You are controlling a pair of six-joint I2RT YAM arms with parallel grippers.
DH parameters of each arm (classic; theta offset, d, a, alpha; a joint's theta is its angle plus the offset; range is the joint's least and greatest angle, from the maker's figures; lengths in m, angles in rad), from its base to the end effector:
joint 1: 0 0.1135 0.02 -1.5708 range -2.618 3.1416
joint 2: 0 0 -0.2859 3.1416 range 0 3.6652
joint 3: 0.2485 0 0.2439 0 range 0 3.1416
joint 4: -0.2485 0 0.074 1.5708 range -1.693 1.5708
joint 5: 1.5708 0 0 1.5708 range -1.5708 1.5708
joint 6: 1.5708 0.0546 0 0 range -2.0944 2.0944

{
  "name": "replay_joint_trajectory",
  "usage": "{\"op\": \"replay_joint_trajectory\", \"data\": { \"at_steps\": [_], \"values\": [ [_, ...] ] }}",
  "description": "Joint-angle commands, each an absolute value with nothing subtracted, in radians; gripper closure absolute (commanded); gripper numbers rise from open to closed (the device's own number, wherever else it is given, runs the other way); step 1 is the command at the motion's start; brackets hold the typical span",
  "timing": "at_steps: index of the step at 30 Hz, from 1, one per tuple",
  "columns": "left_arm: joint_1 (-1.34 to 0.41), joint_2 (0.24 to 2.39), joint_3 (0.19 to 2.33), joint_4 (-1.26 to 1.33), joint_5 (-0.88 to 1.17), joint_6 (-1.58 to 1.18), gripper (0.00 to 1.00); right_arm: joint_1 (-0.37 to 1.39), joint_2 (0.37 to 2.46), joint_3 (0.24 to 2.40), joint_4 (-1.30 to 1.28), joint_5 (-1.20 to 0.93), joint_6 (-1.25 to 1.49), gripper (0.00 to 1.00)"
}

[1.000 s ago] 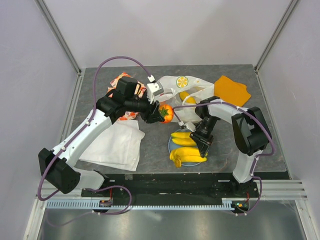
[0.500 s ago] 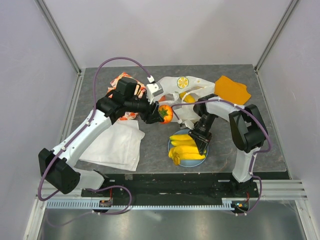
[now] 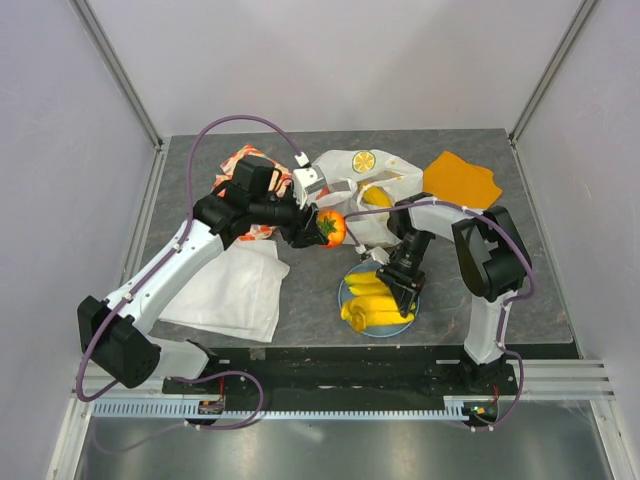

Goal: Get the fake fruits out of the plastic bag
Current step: Adjust the fake fruit on the plate.

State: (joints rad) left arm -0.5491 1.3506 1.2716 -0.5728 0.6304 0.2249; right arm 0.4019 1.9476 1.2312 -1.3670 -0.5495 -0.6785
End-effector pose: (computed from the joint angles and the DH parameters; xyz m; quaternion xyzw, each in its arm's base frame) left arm 0.2321 -0.1798 0.3620 0.4489 0.7372 -0.3423 0.3713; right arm 0.2500 0.1372 0.1643 0.4199 -0.8339 -0.2936 0.2055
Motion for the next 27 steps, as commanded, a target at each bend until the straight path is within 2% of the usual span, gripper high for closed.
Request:
{"op": "replay_joint_trajectory", "data": {
  "at_steps": [1,2,10,16,27],
  "values": [
    [-0.543,1.336,1.282,-0.538,0.649,0.224,0.98,0.405,1.948,1.285,-1.457,-0.531,-0.670,0.17],
    [-0.543,1.336,1.284,-0.538,0.649,0.225,0.98,0.403,1.942,1.290,-1.454,-0.531,-0.666,0.02],
    [-0.543,1.339,1.298,-0.534,0.661,0.221,0.98,0.402,1.861,1.365,-1.459,-0.492,-0.626,0.02],
    [-0.543,1.351,1.315,-0.528,0.667,0.219,0.98,0.403,1.882,1.355,-1.459,-0.482,-0.610,0.02],
    [-0.546,1.295,1.308,-0.529,0.581,0.201,0.98,0.374,1.658,1.462,-1.460,-0.384,-0.611,0.02]
  ]
}}
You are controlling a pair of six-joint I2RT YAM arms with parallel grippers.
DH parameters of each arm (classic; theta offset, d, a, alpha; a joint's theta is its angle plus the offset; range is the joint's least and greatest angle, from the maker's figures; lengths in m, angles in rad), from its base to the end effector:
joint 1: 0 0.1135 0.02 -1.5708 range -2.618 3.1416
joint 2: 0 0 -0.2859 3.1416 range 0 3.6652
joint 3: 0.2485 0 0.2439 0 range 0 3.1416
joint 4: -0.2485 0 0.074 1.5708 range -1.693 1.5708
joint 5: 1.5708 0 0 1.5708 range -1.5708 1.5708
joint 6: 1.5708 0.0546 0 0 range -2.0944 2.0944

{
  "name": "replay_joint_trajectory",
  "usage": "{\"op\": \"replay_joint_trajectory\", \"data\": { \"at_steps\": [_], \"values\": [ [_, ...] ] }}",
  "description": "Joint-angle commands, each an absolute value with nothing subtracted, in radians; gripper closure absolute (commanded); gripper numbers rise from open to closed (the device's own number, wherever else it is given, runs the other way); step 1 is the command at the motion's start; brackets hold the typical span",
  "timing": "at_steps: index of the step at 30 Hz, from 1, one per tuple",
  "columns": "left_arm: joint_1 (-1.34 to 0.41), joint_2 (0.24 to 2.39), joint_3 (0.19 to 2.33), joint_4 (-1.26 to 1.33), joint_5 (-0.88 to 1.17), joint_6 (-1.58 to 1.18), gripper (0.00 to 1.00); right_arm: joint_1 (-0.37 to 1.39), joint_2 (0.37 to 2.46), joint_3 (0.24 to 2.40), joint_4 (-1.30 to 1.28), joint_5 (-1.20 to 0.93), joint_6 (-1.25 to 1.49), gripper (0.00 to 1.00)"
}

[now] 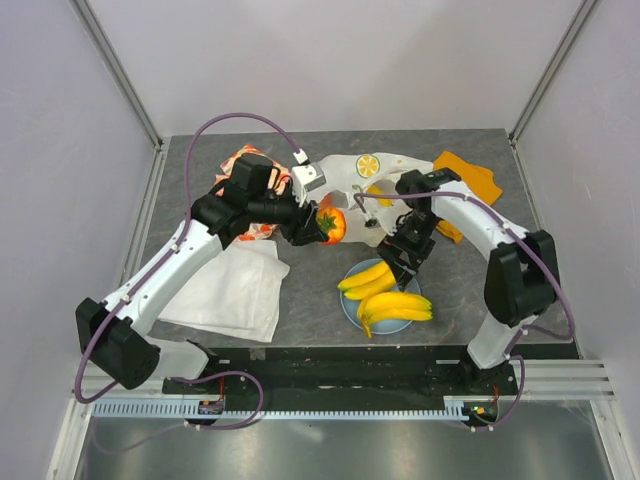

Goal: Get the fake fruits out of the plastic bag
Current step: Adjust the fake fruit on the plate.

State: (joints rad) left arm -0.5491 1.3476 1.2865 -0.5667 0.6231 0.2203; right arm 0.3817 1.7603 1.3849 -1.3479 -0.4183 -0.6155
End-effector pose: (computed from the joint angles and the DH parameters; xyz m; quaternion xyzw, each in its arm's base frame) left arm 0.2325 -0.1796 0.3682 0.4473 0.7338 -0.3402 0.3818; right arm 0.2673 0.1312 0.2410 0.4525 -0.8642 -0.2143 0.0499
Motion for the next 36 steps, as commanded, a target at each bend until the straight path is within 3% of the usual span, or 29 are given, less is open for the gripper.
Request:
{"op": "replay_joint_trajectory", "data": {
  "at_steps": [1,8,13,15,18,26,36],
  "values": [
    [-0.546,1.295,1.313,-0.528,0.575,0.201,0.99,0.373,1.652,1.469,-1.460,-0.382,-0.607,0.02],
    [-0.542,1.321,1.393,-0.500,0.539,0.176,0.98,0.357,1.491,1.519,-1.372,-0.299,-0.540,0.02],
    [-0.514,1.316,1.428,-0.453,0.506,0.124,0.98,0.426,1.267,1.491,-1.204,-0.463,-0.423,0.02],
    [-0.488,1.313,1.442,-0.443,0.505,0.098,0.98,0.487,1.288,1.473,-1.230,-0.544,-0.390,0.05],
    [-0.460,1.286,1.462,-0.433,0.515,0.090,0.98,0.532,1.385,1.437,-1.299,-0.658,-0.304,0.19],
    [-0.425,1.111,1.424,-0.440,0.459,0.113,0.99,0.776,1.488,1.425,-1.217,-0.484,-0.117,0.03],
    [-0.350,0.994,1.351,-0.471,0.423,0.198,0.99,0.818,1.581,1.272,-1.235,-0.348,0.126,0.11]
  ]
}}
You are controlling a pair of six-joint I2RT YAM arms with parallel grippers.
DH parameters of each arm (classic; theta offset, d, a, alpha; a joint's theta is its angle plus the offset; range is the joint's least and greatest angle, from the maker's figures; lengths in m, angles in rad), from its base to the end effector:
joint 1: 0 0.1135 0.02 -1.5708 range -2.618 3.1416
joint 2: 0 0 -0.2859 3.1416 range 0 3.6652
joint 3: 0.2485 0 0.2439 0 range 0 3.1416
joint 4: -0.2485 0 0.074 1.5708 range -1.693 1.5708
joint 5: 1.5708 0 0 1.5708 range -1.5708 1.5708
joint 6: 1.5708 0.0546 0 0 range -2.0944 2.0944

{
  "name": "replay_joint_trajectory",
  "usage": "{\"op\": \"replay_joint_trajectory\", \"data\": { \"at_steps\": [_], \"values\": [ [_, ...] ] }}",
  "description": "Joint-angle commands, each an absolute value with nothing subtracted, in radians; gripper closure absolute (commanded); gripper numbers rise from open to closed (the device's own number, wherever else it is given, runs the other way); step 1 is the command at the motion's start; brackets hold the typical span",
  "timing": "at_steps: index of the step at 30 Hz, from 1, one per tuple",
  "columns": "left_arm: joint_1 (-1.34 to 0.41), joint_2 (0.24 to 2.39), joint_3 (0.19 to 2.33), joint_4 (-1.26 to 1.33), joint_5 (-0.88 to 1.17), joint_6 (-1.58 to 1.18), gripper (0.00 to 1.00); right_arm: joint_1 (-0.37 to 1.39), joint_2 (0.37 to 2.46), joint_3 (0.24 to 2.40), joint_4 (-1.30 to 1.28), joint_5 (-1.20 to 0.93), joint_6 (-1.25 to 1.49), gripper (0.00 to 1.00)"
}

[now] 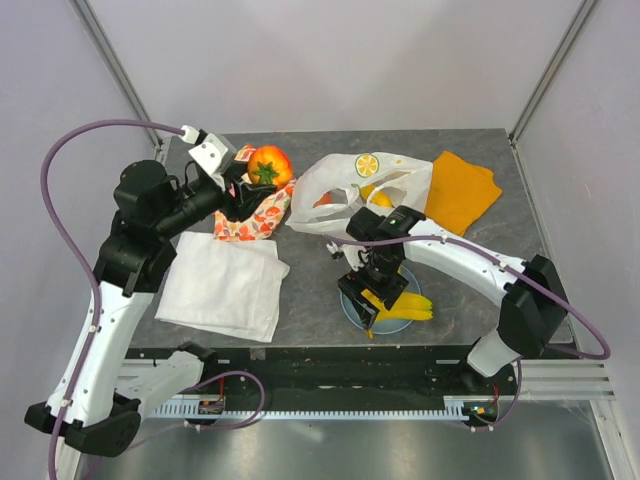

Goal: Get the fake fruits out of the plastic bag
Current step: Adjust the fake fruit on the plate.

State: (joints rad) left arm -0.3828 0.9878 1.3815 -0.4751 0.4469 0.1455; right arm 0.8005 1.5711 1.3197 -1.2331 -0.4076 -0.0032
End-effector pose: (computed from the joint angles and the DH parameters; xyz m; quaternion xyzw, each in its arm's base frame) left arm 0.1588 -0.0894 0.4882 0.3322 0.6529 -0.2400 0.6370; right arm 0.1757 0.2122 0.2750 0.3907 -0.8970 -0.2027 0.0396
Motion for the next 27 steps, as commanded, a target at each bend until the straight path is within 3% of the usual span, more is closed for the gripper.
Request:
{"op": "replay_joint_trajectory", "data": {
  "at_steps": [1,12,15,16,19,24,27],
  "values": [
    [-0.333,0.993,1.348,-0.471,0.423,0.199,0.99,0.822,1.597,1.267,-1.229,-0.357,0.133,0.11],
    [-0.319,0.936,1.250,-0.480,0.465,0.190,0.98,0.905,1.732,1.269,-1.174,-0.330,0.209,0.19],
    [-0.318,0.925,1.239,-0.488,0.465,0.189,0.98,0.907,1.756,1.273,-1.172,-0.279,0.212,0.30],
    [-0.318,0.920,1.238,-0.489,0.465,0.189,0.98,0.907,1.770,1.278,-1.173,-0.269,0.207,0.41],
    [-0.318,0.913,1.227,-0.494,0.476,0.189,0.98,0.920,1.790,1.307,-1.193,-0.230,0.186,0.58],
    [-0.318,0.887,1.198,-0.485,0.502,0.175,0.98,0.968,1.778,1.307,-1.233,-0.233,0.146,0.71],
    [-0.318,0.871,1.174,-0.477,0.511,0.170,0.98,0.977,1.761,1.298,-1.249,-0.242,0.114,0.85]
  ]
}}
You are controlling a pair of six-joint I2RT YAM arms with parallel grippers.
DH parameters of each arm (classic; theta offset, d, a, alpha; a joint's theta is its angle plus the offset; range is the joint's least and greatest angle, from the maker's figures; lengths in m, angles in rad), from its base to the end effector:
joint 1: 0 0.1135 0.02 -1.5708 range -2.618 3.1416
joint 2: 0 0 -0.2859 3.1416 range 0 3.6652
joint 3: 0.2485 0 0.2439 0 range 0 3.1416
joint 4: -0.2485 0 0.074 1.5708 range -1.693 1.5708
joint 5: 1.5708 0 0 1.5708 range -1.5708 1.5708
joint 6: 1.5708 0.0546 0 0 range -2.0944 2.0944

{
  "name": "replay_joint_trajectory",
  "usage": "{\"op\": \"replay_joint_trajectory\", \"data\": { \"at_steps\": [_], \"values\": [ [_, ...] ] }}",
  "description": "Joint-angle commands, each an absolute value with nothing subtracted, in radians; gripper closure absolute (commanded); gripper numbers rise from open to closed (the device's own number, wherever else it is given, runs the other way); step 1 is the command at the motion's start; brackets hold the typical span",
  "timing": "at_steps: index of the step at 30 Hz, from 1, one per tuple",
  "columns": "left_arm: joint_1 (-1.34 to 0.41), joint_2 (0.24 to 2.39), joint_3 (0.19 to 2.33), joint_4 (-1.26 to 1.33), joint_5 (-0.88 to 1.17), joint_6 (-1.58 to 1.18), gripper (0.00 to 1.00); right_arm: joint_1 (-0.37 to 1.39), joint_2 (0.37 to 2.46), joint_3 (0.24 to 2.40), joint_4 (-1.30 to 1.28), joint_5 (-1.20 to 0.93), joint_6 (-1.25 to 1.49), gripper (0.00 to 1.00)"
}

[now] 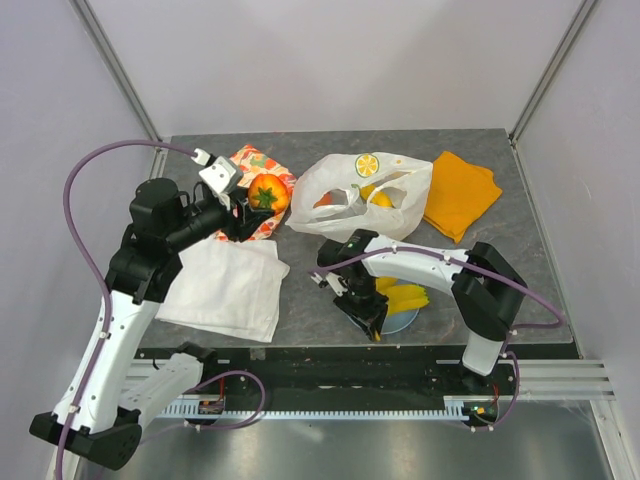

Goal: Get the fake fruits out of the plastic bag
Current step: Adjust the fake fruit on the plate.

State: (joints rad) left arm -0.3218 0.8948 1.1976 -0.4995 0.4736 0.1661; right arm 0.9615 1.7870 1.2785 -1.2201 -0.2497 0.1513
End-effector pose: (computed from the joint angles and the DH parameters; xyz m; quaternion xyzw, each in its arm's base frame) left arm 0.1526 -0.0771 0.4403 0.3259 0.6934 -0.2288 0.6006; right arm 0.1590 0.2514 0.2047 0.3808 -0.9129 -0.0641 0.1320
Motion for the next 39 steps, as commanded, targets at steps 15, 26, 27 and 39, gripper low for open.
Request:
{"op": "replay_joint_trajectory", "data": {
  "at_steps": [15,26,27,39],
  "values": [
    [-0.316,0.971,1.239,-0.474,0.563,0.153,0.98,0.917,1.839,1.341,-1.359,-0.561,0.009,1.00],
    [-0.318,1.028,1.239,-0.474,0.589,0.141,0.98,0.822,1.940,1.444,-1.397,-0.752,-0.078,1.00],
    [-0.316,1.029,1.238,-0.474,0.591,0.140,0.98,0.815,1.950,1.436,-1.399,-0.771,-0.084,1.00],
    [-0.318,1.026,1.246,-0.488,0.580,0.150,0.98,0.681,2.083,1.468,-1.433,-0.830,-0.110,1.00]
  ]
}}
